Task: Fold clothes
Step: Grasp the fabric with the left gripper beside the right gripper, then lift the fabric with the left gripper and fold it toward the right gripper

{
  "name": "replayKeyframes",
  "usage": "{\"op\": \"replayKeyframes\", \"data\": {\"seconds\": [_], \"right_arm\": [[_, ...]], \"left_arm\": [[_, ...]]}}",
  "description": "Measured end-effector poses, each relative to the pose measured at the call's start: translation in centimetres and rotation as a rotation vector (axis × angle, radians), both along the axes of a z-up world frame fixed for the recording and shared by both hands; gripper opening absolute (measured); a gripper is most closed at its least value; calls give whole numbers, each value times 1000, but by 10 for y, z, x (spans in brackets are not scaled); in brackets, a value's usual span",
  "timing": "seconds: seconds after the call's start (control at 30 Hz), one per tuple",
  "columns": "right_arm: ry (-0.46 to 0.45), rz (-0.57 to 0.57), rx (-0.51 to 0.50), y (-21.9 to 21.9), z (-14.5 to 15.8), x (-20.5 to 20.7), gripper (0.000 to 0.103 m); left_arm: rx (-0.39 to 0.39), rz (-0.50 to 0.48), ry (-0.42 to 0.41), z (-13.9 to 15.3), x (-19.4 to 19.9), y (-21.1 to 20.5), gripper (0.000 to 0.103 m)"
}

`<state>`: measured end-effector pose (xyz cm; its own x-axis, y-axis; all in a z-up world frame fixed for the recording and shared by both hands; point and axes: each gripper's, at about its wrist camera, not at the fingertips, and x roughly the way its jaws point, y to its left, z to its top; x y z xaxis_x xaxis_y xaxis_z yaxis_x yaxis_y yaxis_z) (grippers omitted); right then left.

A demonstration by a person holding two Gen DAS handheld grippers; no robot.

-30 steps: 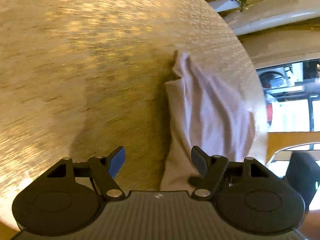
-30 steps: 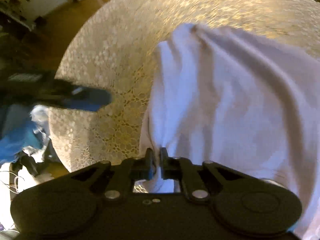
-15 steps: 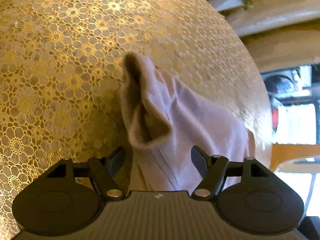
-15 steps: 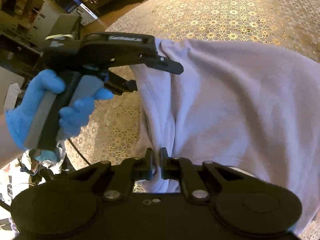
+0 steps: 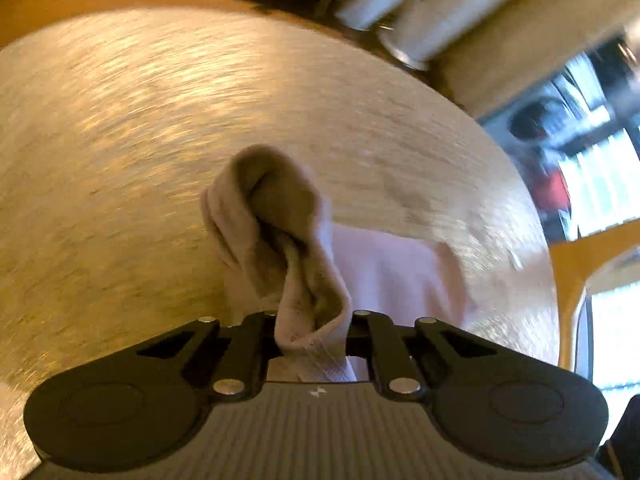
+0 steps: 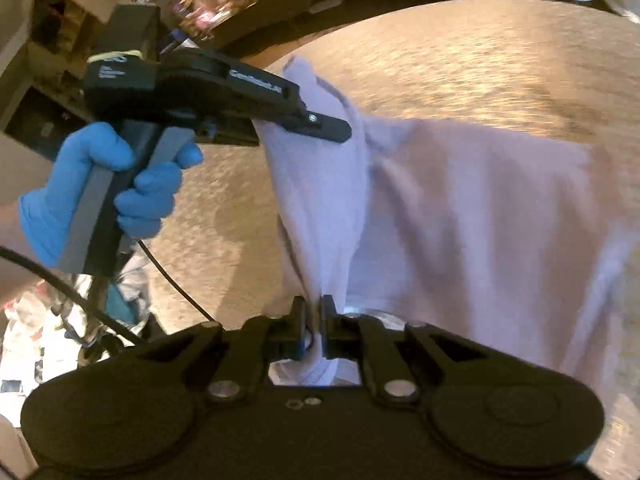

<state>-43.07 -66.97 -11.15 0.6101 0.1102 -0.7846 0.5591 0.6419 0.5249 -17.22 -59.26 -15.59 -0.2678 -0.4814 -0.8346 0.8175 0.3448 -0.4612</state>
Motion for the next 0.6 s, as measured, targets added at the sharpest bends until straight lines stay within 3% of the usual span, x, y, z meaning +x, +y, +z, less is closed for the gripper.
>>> {"op": "replayKeyframes", "data": {"seconds": [0.23,0.4,0.6], "right_arm": [[178,-172,-89,-38,-19,-77,103],[304,-206,-100,-57,-66,-87,103],[350,-189,-97,-57,-102,-79,103]], "left_arm": [[-5,-161,-32,-23,-96,-77,10],[75,-208,-109,-69,-132,-110,10],[112,-247,-172,-88,-146,-112,10]]}}
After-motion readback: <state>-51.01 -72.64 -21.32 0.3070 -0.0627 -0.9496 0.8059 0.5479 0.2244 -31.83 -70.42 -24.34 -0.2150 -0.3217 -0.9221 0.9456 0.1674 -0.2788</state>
